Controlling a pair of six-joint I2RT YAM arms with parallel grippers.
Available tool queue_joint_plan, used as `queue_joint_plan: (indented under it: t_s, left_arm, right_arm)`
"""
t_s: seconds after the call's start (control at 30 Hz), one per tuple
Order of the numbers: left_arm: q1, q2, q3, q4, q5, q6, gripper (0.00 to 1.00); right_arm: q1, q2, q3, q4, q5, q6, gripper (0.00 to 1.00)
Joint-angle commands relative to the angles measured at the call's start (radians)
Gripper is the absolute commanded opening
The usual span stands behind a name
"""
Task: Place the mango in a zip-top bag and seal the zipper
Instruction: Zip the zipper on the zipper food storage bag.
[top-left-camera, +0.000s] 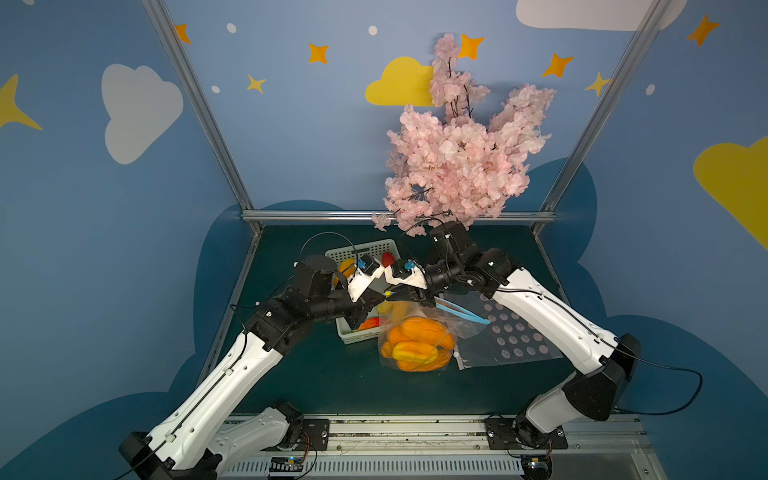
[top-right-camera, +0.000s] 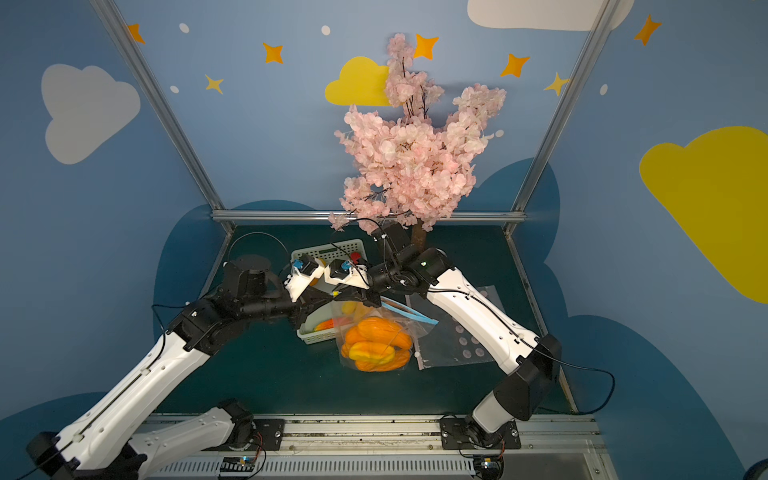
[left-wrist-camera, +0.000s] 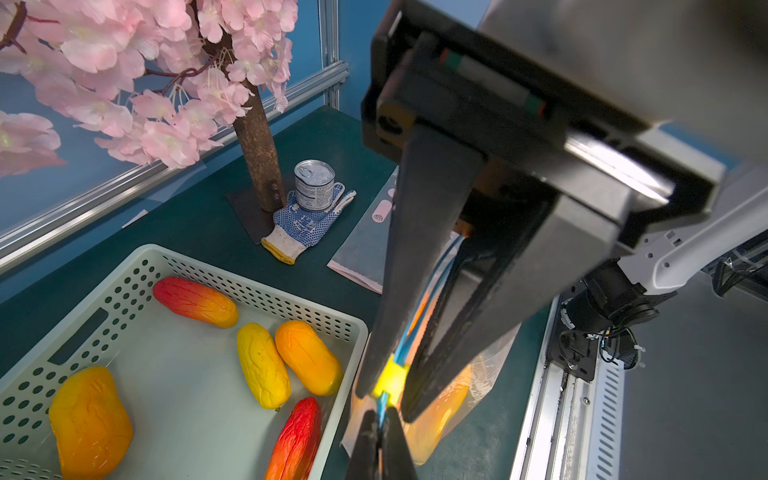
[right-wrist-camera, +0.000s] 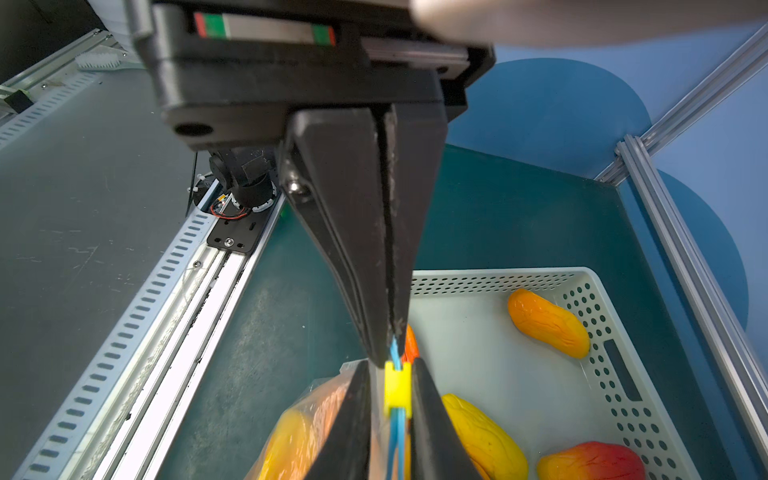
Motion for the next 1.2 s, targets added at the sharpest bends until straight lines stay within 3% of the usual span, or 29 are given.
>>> queue_joint_plan:
  t_s: [0.0, 0.13, 0.53, 1.17]
  left_arm:
    - [-0.004, -0.017, 0.006, 0.044, 0.035, 0.029, 0.03]
    - [-0.005, -0.017, 0.006, 0.048, 0.031, 0.026, 0.03]
    - [-0.004, -0.041, -0.006, 0.066, -0.045, 0.018, 0.03]
    - [-0.003, -0.015, 0.005, 0.084, -0.077, 0.012, 0.03]
  right_arm:
    - [0.004, 0.021, 0.026, -0.033, -0.008, 0.03, 0.14]
    - [0.004, 0.024, 0.03, -0.038, -0.001, 0.041, 0.0]
    - [-0.019, -0.064, -0.037, -0.116, 0.023, 0.093, 0.0]
    - [-0.088, -0.202, -0.146, -0.191, 0.098, 0.19, 0.0]
